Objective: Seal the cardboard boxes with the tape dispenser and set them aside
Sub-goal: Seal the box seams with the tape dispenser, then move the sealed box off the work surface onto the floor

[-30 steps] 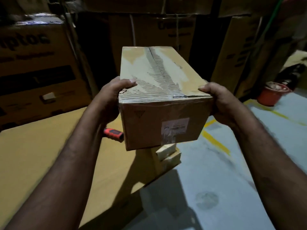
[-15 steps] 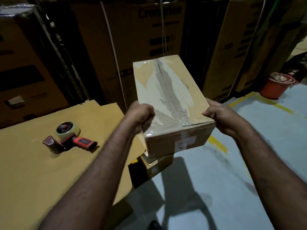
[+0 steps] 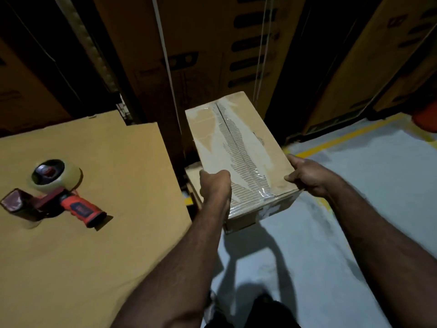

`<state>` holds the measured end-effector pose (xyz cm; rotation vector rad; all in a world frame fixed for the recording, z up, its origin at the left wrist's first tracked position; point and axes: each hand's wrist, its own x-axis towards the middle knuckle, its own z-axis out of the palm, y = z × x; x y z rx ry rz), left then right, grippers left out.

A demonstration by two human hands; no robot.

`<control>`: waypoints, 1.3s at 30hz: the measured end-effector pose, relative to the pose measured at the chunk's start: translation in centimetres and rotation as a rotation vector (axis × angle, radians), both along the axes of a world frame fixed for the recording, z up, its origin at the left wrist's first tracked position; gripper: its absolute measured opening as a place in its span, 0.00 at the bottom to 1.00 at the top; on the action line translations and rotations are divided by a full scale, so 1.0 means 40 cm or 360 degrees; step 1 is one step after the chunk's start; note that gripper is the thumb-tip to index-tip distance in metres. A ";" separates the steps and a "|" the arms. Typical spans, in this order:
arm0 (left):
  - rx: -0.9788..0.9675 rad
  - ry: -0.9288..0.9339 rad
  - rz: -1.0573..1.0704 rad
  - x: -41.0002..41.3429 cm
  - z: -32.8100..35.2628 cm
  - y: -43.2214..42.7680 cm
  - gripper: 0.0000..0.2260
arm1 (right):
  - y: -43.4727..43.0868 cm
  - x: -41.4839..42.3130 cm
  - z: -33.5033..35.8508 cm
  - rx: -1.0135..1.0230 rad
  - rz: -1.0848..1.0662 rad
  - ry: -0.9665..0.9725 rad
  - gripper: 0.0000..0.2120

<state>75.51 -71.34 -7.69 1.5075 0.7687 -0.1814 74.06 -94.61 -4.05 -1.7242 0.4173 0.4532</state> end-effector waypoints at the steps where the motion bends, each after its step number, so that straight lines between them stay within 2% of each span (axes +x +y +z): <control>1: 0.0028 0.0032 0.0031 0.019 -0.027 -0.005 0.20 | -0.006 0.028 -0.035 -0.0045 0.0046 0.0040 0.34; 5: 0.0200 0.0195 0.0120 0.120 -0.188 -0.014 0.21 | -0.028 0.136 -0.178 -0.0207 0.0184 0.0180 0.34; 9: 0.0230 0.0325 0.0114 0.247 -0.436 -0.004 0.22 | -0.026 0.221 -0.343 -0.0165 0.0261 0.0218 0.31; 11: 0.0238 0.0309 0.0106 0.287 -0.483 0.000 0.21 | -0.021 0.234 -0.420 -0.0113 0.0200 0.0192 0.30; 15: 0.0375 0.0234 -0.0252 0.349 -0.464 0.019 0.25 | 0.017 0.238 -0.529 -0.0004 0.0008 0.0208 0.31; 18: 0.0755 0.0139 -0.0562 0.421 -0.496 0.063 0.24 | 0.086 0.242 -0.618 0.0144 0.0059 0.0286 0.29; 20: 0.1232 0.0398 -0.0802 0.436 -0.550 0.064 0.31 | 0.144 0.257 -0.661 0.0233 0.0242 0.0513 0.32; 21: 0.1338 0.0603 -0.0812 0.428 -0.583 0.051 0.38 | 0.165 0.274 -0.670 0.0266 0.0293 0.0602 0.33; 23: 0.1279 0.0860 -0.0827 0.386 -0.615 0.008 0.49 | 0.211 0.330 -0.700 0.0255 0.0252 0.0637 0.35; 25: 0.0975 0.0939 -0.0741 0.336 -0.640 -0.021 0.50 | 0.235 0.396 -0.710 0.0029 0.0236 0.0481 0.40; 27: 0.0803 0.0941 -0.0712 0.294 -0.663 -0.038 0.52 | 0.234 0.449 -0.726 -0.0380 0.0433 0.0160 0.45; 30: 0.0944 0.0850 -0.0844 0.264 -0.699 -0.058 0.55 | 0.188 0.511 -0.758 -0.1084 0.0964 -0.0394 0.35; 31: 0.1062 0.0792 -0.0890 0.262 -0.712 -0.059 0.54 | 0.171 0.528 -0.759 -0.1312 0.1163 -0.0459 0.32; 33: 0.1219 0.0688 -0.0951 0.267 -0.737 -0.053 0.50 | 0.145 0.552 -0.791 -0.1540 0.1519 -0.0329 0.30; 35: 0.1241 0.0625 -0.0984 0.280 -0.756 -0.035 0.46 | 0.128 0.559 -0.811 -0.1628 0.1770 -0.0208 0.31; 39: 0.1275 0.0474 -0.1020 0.324 -0.763 0.007 0.43 | 0.108 0.553 -0.833 -0.1728 0.1742 -0.0300 0.35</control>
